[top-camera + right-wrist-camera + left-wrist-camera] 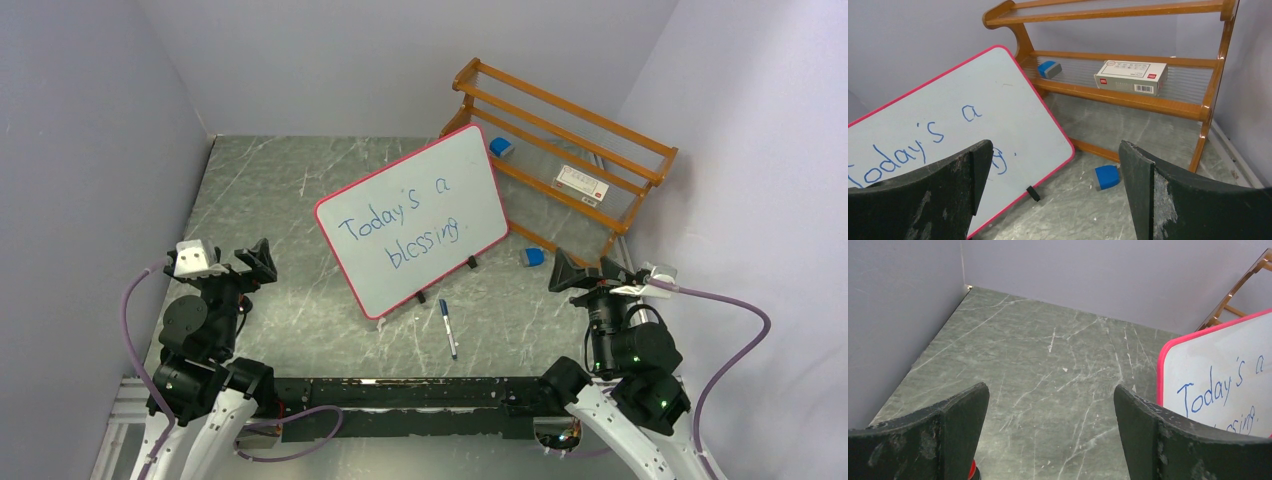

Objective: Write a sentence on the whiteboard
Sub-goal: Reset both arms

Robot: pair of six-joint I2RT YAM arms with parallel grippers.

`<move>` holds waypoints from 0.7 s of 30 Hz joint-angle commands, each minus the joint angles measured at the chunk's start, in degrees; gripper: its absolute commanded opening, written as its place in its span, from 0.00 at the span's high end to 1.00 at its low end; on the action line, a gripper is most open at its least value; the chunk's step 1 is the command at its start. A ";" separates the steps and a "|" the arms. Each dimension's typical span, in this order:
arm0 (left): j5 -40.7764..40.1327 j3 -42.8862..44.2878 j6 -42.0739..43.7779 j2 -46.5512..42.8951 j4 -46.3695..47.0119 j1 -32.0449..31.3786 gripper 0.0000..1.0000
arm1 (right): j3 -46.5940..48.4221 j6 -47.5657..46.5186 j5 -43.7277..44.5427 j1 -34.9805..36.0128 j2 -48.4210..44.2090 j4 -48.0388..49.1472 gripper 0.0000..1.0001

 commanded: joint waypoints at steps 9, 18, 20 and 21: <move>1.06 0.71 1.00 -0.72 1.50 0.86 0.02 | 2.40 0.88 -3.51 -1.68 3.94 0.56 0.00; 0.58 0.66 0.85 -0.92 1.41 0.86 0.02 | 2.04 1.37 -3.10 -1.79 2.34 1.18 0.00; 0.60 0.71 0.81 -0.95 1.34 0.86 0.02 | 2.18 1.24 -3.46 -1.83 2.19 1.15 0.00; 0.61 0.64 0.88 -0.96 1.39 0.86 0.02 | 2.32 1.16 -3.75 -1.84 2.17 1.07 0.00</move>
